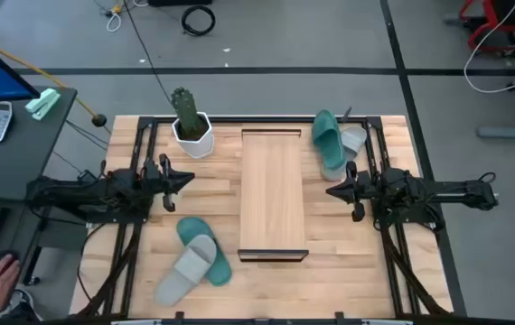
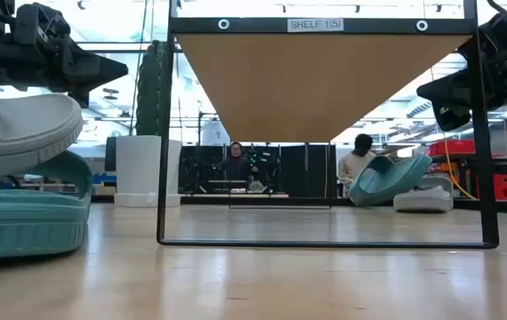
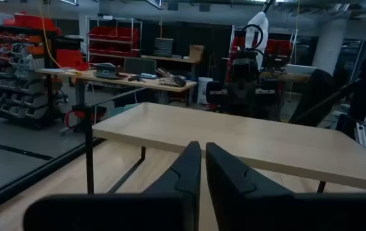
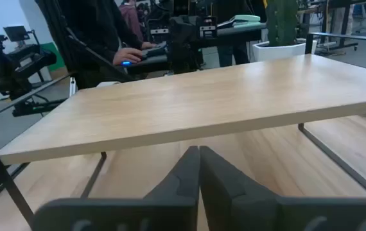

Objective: Pick and place slides into the shelf

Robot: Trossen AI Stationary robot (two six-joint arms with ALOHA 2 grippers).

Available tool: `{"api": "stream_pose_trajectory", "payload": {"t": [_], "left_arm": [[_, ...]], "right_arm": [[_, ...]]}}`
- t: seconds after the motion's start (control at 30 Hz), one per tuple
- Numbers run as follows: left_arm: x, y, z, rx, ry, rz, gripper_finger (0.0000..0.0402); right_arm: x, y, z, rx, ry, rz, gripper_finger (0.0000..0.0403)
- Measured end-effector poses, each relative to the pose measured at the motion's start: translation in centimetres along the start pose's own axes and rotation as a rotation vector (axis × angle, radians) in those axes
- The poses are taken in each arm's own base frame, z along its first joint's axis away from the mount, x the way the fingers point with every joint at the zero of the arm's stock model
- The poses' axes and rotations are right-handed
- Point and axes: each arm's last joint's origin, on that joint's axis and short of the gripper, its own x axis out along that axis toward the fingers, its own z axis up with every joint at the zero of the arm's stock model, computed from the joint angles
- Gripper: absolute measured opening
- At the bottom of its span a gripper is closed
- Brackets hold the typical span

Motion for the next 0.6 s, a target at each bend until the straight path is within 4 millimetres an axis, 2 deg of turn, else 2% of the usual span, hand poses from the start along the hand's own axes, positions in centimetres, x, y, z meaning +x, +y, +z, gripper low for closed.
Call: {"api": "stream_pose_trajectory", "payload": {"t": [0.27, 0.6], "left_arm": [[0.00, 0.00, 0.00, 0.000, 0.000, 0.001, 0.0040], [0.00, 0.01, -0.01, 0.001, 0.000, 0.001, 0.0028]], "right_arm": [[0.00, 0.00, 0.00, 0.000, 0.000, 0.000, 0.0018], [0.00, 0.00, 0.00, 0.000, 0.000, 0.000, 0.0018]]}}
